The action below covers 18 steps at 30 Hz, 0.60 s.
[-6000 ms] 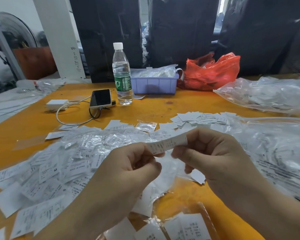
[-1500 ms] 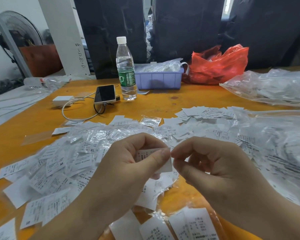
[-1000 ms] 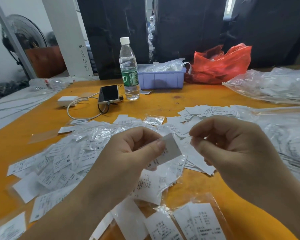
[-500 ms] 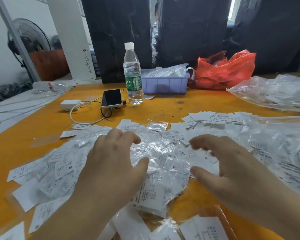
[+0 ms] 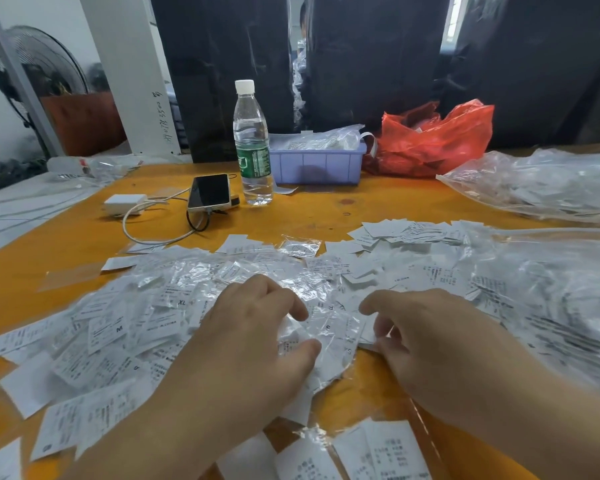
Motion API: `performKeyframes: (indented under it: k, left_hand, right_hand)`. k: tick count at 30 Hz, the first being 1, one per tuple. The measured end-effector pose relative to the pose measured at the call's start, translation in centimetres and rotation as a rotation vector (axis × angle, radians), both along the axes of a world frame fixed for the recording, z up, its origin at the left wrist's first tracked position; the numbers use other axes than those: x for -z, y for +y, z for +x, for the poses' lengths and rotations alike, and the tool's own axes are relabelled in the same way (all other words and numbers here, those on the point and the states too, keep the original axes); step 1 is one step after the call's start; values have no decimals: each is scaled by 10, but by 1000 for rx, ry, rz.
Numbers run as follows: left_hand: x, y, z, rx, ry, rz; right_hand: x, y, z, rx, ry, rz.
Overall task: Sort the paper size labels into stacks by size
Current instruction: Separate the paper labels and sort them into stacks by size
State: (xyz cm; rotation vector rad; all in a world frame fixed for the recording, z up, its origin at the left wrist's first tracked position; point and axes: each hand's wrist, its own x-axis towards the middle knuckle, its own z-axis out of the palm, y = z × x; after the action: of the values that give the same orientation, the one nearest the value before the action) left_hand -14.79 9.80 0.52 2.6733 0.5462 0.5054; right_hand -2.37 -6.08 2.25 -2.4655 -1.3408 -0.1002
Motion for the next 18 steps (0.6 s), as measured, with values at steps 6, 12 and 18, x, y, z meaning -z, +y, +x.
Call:
performKeyframes:
  k: [6,12,18]
  left_hand:
    - [0,-2,-1,49,-31,-40]
    - [-9,-11,-3,133,-166,-198]
    - [-9,-19,-2,195,-180,-363]
  right_hand:
    - [3,-1,4,-10,43,125]
    - [-3,-1,2,-119,349,766]
    - [-3,5,-5,-198,759,856]
